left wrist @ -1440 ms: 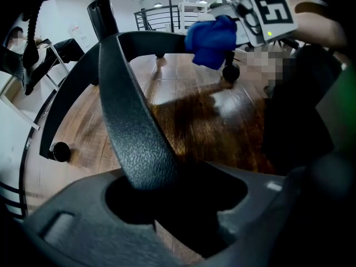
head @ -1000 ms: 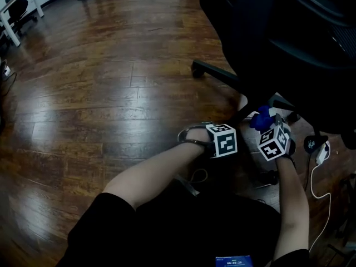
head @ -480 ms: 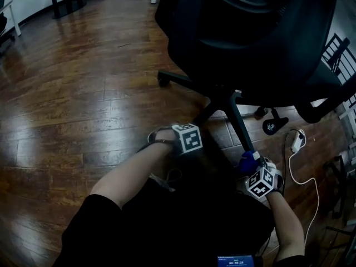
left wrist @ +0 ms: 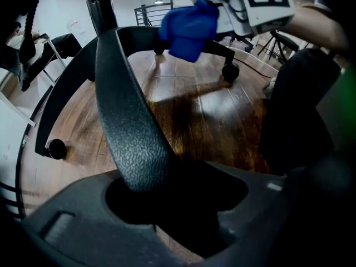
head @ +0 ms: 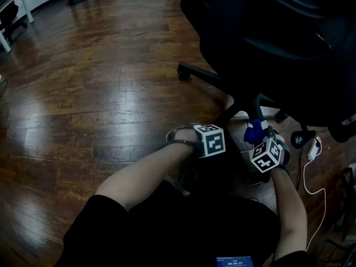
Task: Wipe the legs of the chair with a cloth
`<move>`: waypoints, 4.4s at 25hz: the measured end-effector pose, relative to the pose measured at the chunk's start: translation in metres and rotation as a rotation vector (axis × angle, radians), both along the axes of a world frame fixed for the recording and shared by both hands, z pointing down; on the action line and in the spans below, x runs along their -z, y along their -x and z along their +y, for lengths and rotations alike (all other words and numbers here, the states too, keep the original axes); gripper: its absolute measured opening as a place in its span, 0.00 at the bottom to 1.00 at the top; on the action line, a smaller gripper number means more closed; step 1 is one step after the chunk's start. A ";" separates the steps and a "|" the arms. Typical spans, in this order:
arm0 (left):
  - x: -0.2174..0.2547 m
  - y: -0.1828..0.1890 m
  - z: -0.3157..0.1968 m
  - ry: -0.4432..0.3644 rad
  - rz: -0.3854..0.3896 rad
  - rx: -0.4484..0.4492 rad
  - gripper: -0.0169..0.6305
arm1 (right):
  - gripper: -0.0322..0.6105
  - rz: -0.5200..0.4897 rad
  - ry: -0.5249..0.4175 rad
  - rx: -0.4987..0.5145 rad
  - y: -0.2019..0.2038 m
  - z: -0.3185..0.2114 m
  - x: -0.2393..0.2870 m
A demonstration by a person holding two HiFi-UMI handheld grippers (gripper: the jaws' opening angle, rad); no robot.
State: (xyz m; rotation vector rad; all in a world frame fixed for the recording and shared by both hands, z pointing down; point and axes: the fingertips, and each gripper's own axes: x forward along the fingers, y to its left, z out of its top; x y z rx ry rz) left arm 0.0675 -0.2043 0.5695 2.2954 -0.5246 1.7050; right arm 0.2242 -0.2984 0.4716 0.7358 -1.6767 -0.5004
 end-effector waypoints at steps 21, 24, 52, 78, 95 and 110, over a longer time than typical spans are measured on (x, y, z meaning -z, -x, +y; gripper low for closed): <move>-0.005 0.006 -0.001 -0.023 -0.014 0.017 0.40 | 0.16 0.108 0.158 0.006 -0.098 0.117 -0.042; -0.005 0.004 -0.001 -0.022 -0.016 0.012 0.40 | 0.16 0.103 0.163 -0.003 -0.104 0.121 -0.043; -0.004 0.006 0.001 -0.009 -0.023 0.009 0.40 | 0.16 0.141 0.126 0.003 -0.070 0.087 -0.032; 0.001 0.000 0.002 0.013 0.012 0.004 0.40 | 0.16 -0.029 -0.092 0.008 0.059 -0.059 0.021; 0.008 -0.051 0.049 0.157 0.147 0.044 0.54 | 0.16 -0.100 -0.018 -0.112 -0.066 0.012 -0.016; 0.081 -0.024 0.034 -0.094 0.401 -0.203 0.83 | 0.17 -0.655 0.231 0.176 0.063 0.105 0.023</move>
